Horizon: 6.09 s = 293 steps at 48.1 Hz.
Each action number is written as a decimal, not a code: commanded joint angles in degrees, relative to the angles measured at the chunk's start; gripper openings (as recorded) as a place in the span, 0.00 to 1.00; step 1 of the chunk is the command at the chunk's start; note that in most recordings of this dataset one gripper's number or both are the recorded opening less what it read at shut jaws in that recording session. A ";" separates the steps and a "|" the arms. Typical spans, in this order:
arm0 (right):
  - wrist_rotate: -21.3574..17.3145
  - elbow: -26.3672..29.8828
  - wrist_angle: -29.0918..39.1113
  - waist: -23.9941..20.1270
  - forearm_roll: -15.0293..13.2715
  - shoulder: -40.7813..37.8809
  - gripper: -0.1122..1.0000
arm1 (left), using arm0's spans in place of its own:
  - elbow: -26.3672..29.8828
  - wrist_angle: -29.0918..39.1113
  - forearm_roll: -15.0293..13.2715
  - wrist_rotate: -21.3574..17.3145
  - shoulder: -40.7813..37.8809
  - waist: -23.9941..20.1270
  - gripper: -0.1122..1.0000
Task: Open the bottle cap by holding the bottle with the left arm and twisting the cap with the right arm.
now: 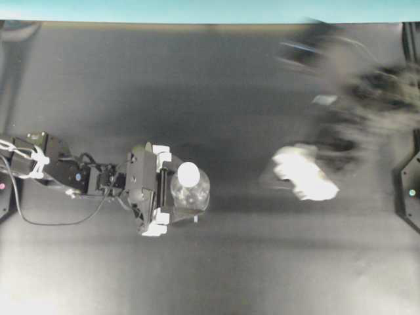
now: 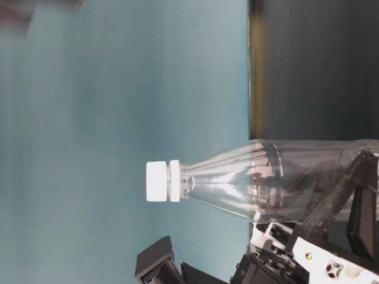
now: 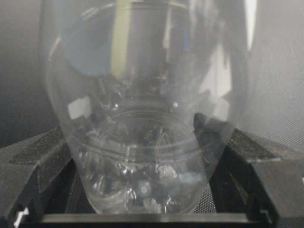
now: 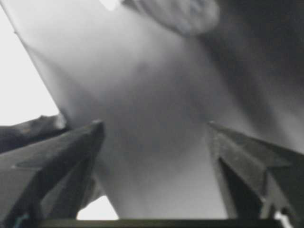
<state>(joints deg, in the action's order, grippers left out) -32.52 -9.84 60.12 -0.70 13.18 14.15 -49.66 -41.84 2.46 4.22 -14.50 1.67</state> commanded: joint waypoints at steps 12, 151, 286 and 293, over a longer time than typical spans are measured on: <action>1.14 22.68 13.10 0.79 -0.44 -20.13 0.81 | 0.26 -0.18 0.18 -0.09 -0.09 1.58 0.84; 65.39 38.41 26.98 -1.49 -3.43 -36.30 0.43 | 1.67 0.97 0.18 0.18 0.62 2.99 0.84; -3.08 35.60 24.35 -4.48 -4.75 -35.68 0.43 | 1.23 6.06 0.09 0.18 0.35 2.99 0.84; -1.14 35.60 24.70 -4.66 -4.75 -35.68 0.43 | 1.14 6.06 0.18 0.18 0.35 3.08 0.84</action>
<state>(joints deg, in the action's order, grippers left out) -34.98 25.49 84.55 -3.69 8.35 -21.71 -48.60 -36.04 2.46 4.39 -14.06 4.31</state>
